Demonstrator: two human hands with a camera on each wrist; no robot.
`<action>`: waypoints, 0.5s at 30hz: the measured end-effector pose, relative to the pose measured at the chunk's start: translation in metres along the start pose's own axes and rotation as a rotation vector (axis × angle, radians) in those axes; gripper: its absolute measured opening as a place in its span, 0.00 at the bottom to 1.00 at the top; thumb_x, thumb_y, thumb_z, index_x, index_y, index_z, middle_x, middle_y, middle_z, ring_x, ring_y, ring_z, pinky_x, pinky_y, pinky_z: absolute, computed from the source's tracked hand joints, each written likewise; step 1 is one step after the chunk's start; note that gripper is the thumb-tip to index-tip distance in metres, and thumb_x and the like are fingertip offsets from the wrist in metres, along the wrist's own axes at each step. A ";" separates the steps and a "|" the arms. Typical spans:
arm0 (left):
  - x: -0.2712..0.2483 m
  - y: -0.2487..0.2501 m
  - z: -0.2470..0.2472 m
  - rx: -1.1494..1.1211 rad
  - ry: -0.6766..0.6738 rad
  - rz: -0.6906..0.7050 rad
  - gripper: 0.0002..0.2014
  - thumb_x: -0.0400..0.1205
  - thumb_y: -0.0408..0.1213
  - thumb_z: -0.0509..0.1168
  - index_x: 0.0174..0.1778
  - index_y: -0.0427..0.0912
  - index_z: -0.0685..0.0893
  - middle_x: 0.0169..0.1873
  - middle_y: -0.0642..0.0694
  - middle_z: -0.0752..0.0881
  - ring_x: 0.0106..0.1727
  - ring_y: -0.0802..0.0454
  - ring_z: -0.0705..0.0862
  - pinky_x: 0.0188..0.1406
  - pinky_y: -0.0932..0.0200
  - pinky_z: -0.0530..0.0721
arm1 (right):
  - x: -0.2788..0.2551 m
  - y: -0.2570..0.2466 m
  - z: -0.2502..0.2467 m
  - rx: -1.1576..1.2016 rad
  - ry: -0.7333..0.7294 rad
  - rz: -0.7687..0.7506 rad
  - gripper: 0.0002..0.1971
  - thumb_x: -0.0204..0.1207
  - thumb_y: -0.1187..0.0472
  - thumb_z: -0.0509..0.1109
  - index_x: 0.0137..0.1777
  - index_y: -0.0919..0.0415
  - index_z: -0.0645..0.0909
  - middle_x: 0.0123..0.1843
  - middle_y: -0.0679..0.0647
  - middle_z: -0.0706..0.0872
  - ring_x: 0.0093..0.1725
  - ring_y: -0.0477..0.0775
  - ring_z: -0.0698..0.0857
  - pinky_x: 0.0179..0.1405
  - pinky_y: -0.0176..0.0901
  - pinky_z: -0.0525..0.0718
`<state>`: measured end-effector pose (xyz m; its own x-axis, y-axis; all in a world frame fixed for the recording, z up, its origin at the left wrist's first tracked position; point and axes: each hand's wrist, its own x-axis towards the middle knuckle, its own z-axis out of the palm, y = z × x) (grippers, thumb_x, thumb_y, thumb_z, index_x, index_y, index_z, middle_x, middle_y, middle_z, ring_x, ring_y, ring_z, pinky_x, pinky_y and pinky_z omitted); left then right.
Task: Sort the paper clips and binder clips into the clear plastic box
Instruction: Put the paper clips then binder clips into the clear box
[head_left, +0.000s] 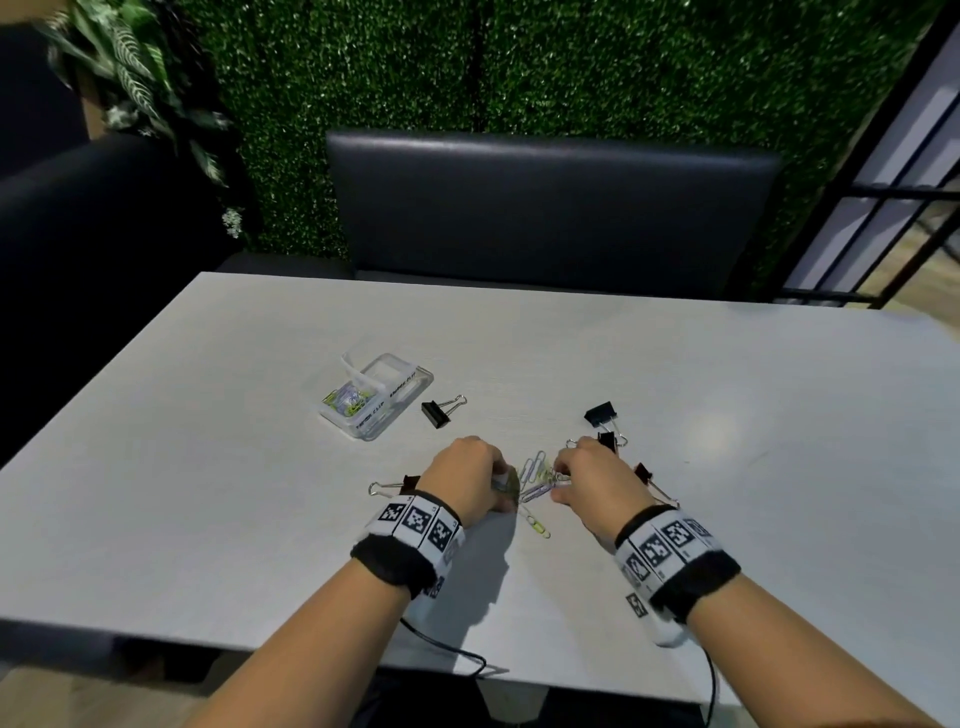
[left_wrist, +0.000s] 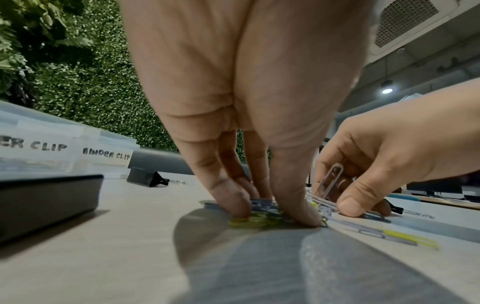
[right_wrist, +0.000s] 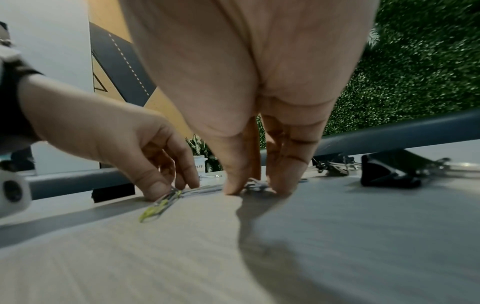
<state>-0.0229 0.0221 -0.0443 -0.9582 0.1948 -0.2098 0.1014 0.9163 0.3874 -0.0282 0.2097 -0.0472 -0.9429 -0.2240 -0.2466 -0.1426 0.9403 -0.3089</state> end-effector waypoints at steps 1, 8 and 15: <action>0.001 -0.001 0.000 -0.027 -0.003 -0.004 0.18 0.72 0.44 0.81 0.57 0.47 0.91 0.53 0.45 0.90 0.55 0.46 0.88 0.56 0.51 0.86 | 0.003 0.000 0.001 -0.018 0.005 -0.010 0.13 0.79 0.59 0.74 0.60 0.65 0.85 0.58 0.59 0.80 0.58 0.61 0.84 0.54 0.49 0.83; 0.004 -0.003 -0.001 -0.058 -0.033 -0.005 0.05 0.75 0.38 0.77 0.46 0.46 0.94 0.47 0.43 0.92 0.49 0.45 0.90 0.54 0.49 0.89 | 0.006 0.002 0.005 -0.094 0.038 -0.016 0.05 0.81 0.63 0.71 0.48 0.64 0.87 0.49 0.59 0.87 0.46 0.59 0.87 0.42 0.49 0.84; 0.003 -0.006 0.004 0.082 -0.009 0.066 0.07 0.79 0.32 0.72 0.49 0.45 0.92 0.48 0.43 0.91 0.49 0.45 0.89 0.53 0.50 0.89 | -0.005 0.008 -0.008 0.126 0.103 0.075 0.05 0.81 0.59 0.71 0.48 0.57 0.89 0.44 0.52 0.90 0.45 0.54 0.88 0.44 0.46 0.86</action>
<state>-0.0252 0.0184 -0.0506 -0.9464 0.2580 -0.1942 0.1857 0.9269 0.3263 -0.0271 0.2206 -0.0408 -0.9761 -0.1211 -0.1804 -0.0379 0.9124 -0.4075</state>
